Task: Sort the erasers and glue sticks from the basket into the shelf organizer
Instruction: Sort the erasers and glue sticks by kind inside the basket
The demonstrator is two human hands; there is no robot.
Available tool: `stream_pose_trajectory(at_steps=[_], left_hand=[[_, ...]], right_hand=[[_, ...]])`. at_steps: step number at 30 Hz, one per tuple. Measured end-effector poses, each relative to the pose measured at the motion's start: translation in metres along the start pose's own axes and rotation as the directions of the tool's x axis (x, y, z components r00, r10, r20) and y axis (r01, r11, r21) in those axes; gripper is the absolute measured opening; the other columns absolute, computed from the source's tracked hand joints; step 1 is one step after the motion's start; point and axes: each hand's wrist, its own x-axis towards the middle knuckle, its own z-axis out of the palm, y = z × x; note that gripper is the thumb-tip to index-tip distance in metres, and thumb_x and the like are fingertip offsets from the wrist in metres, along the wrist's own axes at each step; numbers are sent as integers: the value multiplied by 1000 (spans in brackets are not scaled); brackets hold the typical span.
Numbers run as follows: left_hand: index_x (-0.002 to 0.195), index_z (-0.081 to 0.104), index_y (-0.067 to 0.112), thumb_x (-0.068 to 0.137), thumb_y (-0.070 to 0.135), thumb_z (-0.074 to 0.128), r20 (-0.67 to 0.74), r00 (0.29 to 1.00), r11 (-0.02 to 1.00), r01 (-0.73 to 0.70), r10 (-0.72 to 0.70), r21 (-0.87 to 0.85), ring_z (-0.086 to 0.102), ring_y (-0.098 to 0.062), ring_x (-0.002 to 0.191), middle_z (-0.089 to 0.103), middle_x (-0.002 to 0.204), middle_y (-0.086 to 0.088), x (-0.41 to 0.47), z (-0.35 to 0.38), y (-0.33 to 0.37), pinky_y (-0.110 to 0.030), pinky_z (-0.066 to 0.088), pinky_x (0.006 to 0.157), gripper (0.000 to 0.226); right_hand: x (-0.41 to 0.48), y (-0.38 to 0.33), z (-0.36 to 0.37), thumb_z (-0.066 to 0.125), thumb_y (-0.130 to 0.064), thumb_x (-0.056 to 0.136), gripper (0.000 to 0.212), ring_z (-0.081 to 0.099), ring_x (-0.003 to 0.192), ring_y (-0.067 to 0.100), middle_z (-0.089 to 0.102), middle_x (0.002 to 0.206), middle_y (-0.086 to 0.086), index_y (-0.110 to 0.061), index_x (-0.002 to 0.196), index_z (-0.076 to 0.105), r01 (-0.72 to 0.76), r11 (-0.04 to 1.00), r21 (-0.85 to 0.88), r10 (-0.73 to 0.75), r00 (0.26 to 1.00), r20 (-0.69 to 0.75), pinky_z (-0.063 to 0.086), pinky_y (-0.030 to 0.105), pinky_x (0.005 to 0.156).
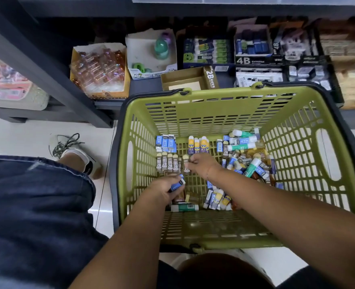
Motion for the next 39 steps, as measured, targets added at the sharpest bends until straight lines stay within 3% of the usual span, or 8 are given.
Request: stream_pose_trajectory(at_steps=[4,8,11,13,17,22,29,39], left_hand=[[102,61,-2,94,1,57,-70,997,981,21,-35,-193,49,-32,119,50,115,-17,-5,0,4,-25,56,73,10],[76,49,3,98,6,52,-101,993,970,33,-59,-241,43,-22,68,49,72,-17,-2,-1,-8,-21,49,41,22],[80,51,2,95,4,56,-93,993,949,43,-76,-314,50,-25,79,54,98,-22,0,-6,-11,-23,46,31,17],[85,52,0,92,4,61,-98,990,926,58,-101,-374,55,-30,96,46,116,-22,4,-9,-9,-27,50,34,12],[94,58,-2,89,4,64,-41,992,890,88,-119,-447,37,-38,133,47,102,-23,1,-7,-2,-31,55,47,10],[88,61,-3,93,7,60,67,998,901,47,-20,-430,62,-22,97,62,115,-19,-9,1,4,-23,55,50,12],[95,62,9,95,24,59,52,997,986,-45,54,-161,59,-13,76,63,88,-8,-9,8,1,-20,55,54,15],[99,58,2,94,34,58,-74,997,877,-49,15,-478,50,-9,63,51,73,-4,4,8,14,-17,50,39,32]], right_hand=[[14,-30,22,65,-23,90,32,60,112,25,64,122,12,-3,114,65,33,999,36,-34,999,8,44,34,102],[26,-47,43,70,-23,85,31,62,107,26,65,116,12,-6,110,64,47,998,-31,-47,999,3,47,36,99],[32,-53,48,66,-12,86,12,65,99,27,68,103,15,-14,78,58,33,998,-51,-30,998,60,52,38,93],[35,-52,45,60,0,87,19,65,93,26,68,95,15,-12,73,58,-11,1000,19,9,992,124,53,39,92],[24,-35,18,58,-7,91,18,62,86,15,67,106,11,-7,108,66,15,999,33,-22,973,228,55,25,74],[9,-11,-10,61,-23,93,31,57,73,7,65,86,-2,-11,121,59,-28,996,84,-12,900,435,46,17,60],[10,2,-11,68,-5,85,14,58,62,8,64,74,5,-8,99,65,-111,928,354,3,956,293,49,17,54],[36,-44,-15,67,6,82,13,59,56,14,65,74,12,-2,91,63,-3,800,600,90,989,-116,53,17,55]])
